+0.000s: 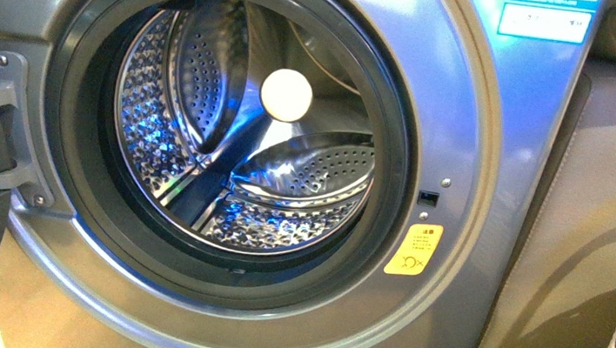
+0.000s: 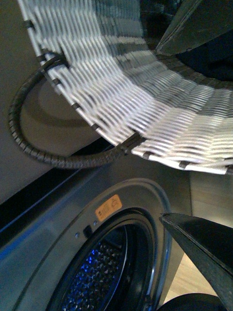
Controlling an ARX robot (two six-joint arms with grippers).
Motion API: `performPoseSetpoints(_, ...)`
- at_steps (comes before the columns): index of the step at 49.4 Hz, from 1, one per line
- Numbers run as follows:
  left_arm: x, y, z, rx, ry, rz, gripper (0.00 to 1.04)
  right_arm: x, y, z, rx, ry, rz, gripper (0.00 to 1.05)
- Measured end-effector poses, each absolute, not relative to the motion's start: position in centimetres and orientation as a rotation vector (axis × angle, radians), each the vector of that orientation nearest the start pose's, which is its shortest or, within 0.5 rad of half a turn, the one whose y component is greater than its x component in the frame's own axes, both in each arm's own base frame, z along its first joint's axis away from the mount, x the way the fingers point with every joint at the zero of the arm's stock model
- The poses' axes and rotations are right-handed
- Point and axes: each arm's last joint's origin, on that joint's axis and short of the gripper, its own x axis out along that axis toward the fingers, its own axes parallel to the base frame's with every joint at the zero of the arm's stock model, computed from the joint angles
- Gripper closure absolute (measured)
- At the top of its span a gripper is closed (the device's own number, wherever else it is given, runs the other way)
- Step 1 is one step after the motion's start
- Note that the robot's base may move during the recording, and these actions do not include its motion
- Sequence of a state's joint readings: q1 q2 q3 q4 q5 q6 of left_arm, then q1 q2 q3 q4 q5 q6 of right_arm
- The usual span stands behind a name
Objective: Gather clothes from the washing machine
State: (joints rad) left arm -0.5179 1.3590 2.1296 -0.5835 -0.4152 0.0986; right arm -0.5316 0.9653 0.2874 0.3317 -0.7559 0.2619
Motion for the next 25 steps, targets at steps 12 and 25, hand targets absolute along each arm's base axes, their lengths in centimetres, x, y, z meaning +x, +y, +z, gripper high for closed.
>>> performPoseSetpoints(12,13.3,-8.1,55.6,-0.037,-0.141,-0.117,0.07,15.7,-6.0,20.7,0.285,0.059,0.144,0.08)
performPoseSetpoints(25,14.3,-10.7,50.3,-0.052,-0.005,-0.083,0.07,14.2,-2.9,23.5,0.145,-0.215,0.172,0.08)
